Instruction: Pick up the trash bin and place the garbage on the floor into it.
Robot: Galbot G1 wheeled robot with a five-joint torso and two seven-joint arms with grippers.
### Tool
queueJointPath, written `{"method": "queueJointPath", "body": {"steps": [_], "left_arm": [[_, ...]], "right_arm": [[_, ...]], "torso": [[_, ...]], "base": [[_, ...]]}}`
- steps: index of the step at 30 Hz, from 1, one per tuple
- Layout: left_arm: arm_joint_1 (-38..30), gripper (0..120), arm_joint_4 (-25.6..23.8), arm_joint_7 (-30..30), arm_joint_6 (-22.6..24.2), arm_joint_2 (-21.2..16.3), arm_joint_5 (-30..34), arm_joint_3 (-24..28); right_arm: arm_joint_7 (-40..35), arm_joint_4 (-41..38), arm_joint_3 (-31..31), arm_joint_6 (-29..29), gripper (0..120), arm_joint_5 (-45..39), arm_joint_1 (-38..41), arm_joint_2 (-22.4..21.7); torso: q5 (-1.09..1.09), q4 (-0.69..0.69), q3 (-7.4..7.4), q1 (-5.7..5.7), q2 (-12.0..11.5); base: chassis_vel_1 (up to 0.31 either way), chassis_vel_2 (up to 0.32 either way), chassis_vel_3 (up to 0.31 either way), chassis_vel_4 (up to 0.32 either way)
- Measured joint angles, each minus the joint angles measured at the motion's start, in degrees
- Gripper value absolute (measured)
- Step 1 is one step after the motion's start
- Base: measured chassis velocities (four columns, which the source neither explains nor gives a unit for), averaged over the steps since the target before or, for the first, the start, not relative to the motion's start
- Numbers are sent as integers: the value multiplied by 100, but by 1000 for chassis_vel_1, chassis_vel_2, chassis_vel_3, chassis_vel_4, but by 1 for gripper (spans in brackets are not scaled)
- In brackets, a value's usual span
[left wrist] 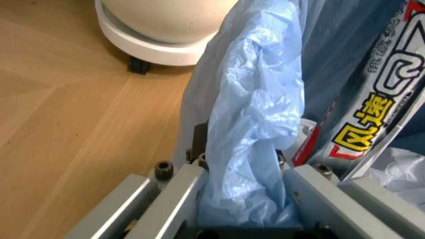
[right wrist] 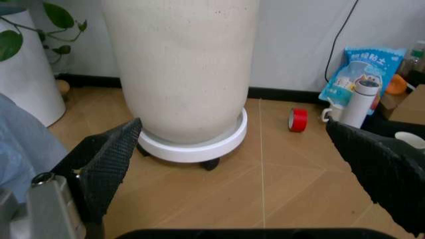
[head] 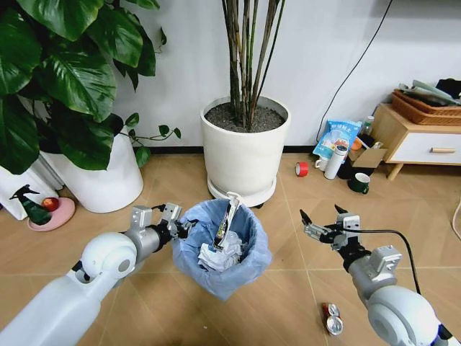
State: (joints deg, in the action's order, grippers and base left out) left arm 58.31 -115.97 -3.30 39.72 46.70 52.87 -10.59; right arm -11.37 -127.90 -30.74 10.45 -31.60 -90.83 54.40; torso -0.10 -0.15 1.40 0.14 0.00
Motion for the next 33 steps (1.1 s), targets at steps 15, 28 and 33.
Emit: {"method": "queueJointPath", "body": {"steps": [15, 28, 33], "left_arm": [[13, 1, -3, 33, -22, 54, -41, 17], [-7, 1, 33, 87, -54, 94, -50, 60], [-28, 1, 57, 114, -66, 74, -52, 68]], "right_arm": [[28, 733, -59, -157, 100, 428, -414, 430], [1646, 2430, -743, -577, 100, 101, -1012, 621], [1781, 3032, -626, -418, 100, 2, -878, 666]], "torso": [[0, 1, 0, 0, 0], [-1, 0, 0, 0, 0], [-1, 1, 0, 0, 0]], "base": [[68, -65, -69, 67], [0, 0, 0, 0], [0, 0, 0, 0]]}}
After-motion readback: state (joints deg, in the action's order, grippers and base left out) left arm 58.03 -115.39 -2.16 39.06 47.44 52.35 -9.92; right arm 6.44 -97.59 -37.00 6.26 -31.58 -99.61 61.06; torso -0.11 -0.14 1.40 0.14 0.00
